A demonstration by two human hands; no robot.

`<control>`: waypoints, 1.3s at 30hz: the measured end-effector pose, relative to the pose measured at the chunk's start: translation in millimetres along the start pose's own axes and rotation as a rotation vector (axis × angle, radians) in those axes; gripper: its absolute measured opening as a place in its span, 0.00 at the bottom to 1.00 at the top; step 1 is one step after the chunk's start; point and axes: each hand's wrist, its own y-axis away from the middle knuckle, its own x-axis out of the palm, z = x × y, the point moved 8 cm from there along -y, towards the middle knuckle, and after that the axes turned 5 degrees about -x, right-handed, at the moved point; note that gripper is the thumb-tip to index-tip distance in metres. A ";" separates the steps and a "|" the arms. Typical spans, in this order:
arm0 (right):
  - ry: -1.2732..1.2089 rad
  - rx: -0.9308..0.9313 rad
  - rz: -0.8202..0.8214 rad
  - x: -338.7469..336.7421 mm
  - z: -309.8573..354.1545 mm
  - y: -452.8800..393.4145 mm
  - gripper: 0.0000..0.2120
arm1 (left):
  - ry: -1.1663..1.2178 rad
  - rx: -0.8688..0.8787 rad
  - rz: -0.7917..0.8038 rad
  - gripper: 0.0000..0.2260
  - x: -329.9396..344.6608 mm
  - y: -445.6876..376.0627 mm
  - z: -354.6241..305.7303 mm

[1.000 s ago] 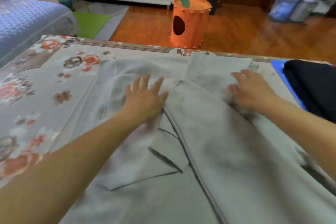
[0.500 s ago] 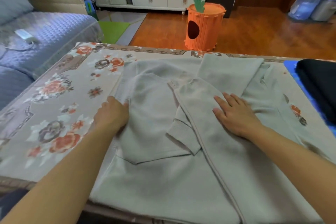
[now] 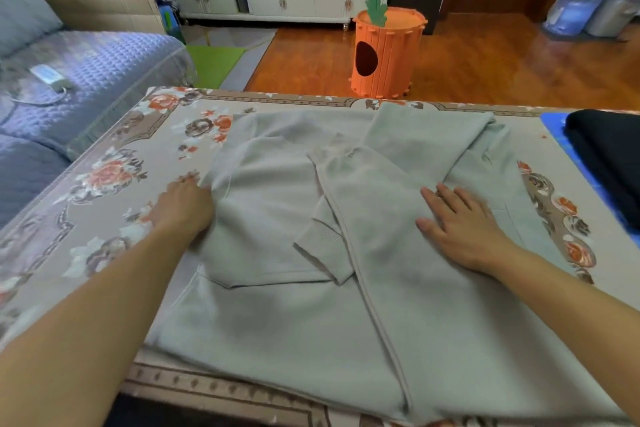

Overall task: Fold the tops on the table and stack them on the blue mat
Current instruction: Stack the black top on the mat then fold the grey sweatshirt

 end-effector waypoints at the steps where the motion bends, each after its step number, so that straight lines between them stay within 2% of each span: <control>1: 0.000 0.009 -0.004 -1.2 0.4 -0.8 0.33 | -0.004 0.019 -0.006 0.23 -2.5 0.0 2.7; 3: 0.014 0.041 0.006 -2.7 0.9 -3.1 0.33 | 0.009 0.042 -0.075 0.19 -15.5 -5.9 5.0; 5: 0.029 0.078 0.027 -3.2 0.5 -3.6 0.33 | 0.027 -0.018 -0.096 0.16 -24.6 -12.5 8.0; 7: 0.031 0.095 0.031 -2.4 2.7 -1.0 0.32 | -0.023 -0.041 -0.073 0.15 -19.0 -11.1 6.9; 13: 0.073 0.115 0.040 -6.7 12.7 5.4 0.32 | -0.061 0.062 -0.128 0.15 -13.4 0.3 -0.2; 14: 0.090 0.090 0.004 -12.8 19.2 4.9 0.32 | -0.103 0.130 -0.188 0.17 -18.2 3.4 -5.0; 16: 0.110 -0.011 -0.139 -30.0 43.3 3.3 0.34 | -0.196 0.382 -0.315 0.22 -24.9 26.2 -31.8; 18: 0.067 -0.080 -0.195 -36.9 67.6 -2.8 0.34 | -0.157 0.588 -0.300 0.22 -20.0 50.2 -61.8; 19: 0.028 -0.074 -0.176 -35.4 73.8 -10.1 0.32 | -0.111 0.588 -0.248 0.21 -16.9 51.6 -71.0; 23: -0.029 -0.004 -0.106 -23.2 72.4 -45.6 0.29 | 0.111 0.230 -0.057 0.18 -19.1 -9.7 -73.9; 27: -0.006 0.012 -0.155 -8.9 69.9 -53.8 0.29 | 0.099 0.070 -0.007 0.09 -16.3 -70.9 -63.2; 29: 0.018 0.019 -0.193 -7.0 71.0 -52.9 0.29 | 0.149 0.031 0.030 0.11 -15.2 -88.5 -70.4; 32: 0.041 0.027 -0.213 -6.0 69.7 -53.9 0.28 | 0.300 -0.040 0.063 0.20 -15.3 -109.5 -84.2; 35: 0.049 0.028 -0.245 -7.8 69.2 -53.4 0.28 | 0.373 -0.078 0.018 0.21 -12.9 -121.5 -95.2; 39: 0.054 0.023 -0.266 -9.1 70.1 -51.9 0.29 | 0.335 -0.060 -0.183 0.14 -19.6 -139.6 -94.3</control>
